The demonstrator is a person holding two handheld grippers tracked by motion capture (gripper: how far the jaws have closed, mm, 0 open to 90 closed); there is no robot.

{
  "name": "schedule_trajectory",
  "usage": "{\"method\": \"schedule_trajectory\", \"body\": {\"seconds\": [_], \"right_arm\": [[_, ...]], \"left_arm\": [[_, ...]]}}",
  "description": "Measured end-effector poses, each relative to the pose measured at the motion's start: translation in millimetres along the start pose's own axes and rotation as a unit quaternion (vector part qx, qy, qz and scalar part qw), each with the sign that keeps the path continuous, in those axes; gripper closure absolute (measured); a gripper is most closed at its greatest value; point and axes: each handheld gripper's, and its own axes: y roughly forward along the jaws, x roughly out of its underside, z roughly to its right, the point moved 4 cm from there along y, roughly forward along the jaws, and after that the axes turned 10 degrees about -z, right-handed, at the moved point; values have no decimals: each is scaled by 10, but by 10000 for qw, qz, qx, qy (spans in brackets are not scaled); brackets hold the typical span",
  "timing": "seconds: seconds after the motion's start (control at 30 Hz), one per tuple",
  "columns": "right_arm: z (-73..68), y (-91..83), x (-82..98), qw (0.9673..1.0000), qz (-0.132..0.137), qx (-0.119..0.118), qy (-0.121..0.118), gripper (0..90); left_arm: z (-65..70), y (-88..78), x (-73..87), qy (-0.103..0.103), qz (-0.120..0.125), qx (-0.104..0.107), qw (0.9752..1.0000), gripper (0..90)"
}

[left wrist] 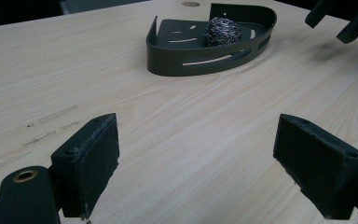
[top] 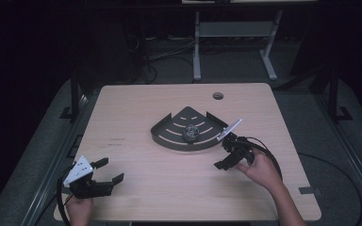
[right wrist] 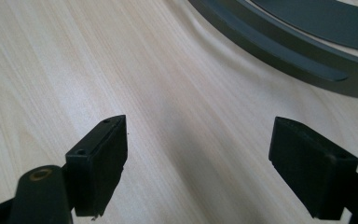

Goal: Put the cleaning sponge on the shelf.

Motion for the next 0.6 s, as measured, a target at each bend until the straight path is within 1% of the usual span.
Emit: {"method": "schedule_trajectory", "body": {"seconds": [0.1, 0.3, 0.47, 0.6], "right_arm": [[-10, 4, 24, 10000, 9, -26, 22, 188], [-31, 15, 143, 9999, 47, -46, 82, 188], [-44, 2, 217, 9999, 90, -42, 115, 188], [-54, -15, 280, 9998, 134, -28, 148, 189]], "left_arm": [[-1, 0, 1, -1, 4, -7, 10000, 137], [-1, 0, 2, 3, -1, -9, 10000, 137], [1, 2, 0, -7, 5, -5, 10000, 137], [10, 4, -3, 24, -1, -4, 10000, 137]]}}
